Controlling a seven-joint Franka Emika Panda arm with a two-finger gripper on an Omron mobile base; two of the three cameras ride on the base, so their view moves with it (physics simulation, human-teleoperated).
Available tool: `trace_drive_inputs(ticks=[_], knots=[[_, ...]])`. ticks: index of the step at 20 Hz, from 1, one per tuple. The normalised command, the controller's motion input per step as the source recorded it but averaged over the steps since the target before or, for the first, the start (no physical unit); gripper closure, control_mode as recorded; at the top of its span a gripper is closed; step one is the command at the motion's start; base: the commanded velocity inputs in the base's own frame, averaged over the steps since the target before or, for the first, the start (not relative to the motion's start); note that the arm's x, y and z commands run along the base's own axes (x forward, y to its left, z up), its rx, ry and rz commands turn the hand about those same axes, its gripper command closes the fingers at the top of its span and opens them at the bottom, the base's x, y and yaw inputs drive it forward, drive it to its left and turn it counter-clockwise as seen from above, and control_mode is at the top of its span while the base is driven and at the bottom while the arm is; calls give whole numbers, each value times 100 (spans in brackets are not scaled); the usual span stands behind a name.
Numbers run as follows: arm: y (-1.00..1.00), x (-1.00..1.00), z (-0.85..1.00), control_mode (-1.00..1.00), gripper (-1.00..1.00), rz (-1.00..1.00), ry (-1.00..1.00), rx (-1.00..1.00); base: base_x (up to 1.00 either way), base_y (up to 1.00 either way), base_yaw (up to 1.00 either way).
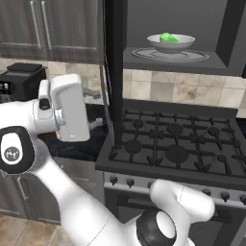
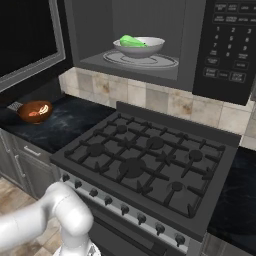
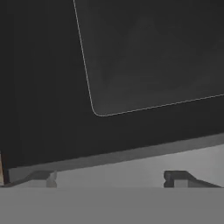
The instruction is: Place the bowl containing the garlic and corn in the microwave. Close the microwave door and press the start button to microwave the meal.
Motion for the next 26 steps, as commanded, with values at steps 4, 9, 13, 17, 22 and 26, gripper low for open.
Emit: trace_drive_inputs(ticks=[4, 9, 13, 17, 22, 26], knots=[[-100, -47, 0, -100, -100, -2, -1, 16, 0, 0, 0], [-100, -35, 0, -100, -100, 0, -1, 21, 0, 0, 0], [-100, -5, 0, -100, -100, 0, 0, 26, 0, 0, 0], [-100, 33, 6, -100, -100, 4, 0, 26, 0, 0, 0], [-100, 66, 8, -100, -100, 13, 1, 29, 0, 0, 0], [-95, 89, 8, -100, -100, 20, 0, 26, 0, 0, 0]])
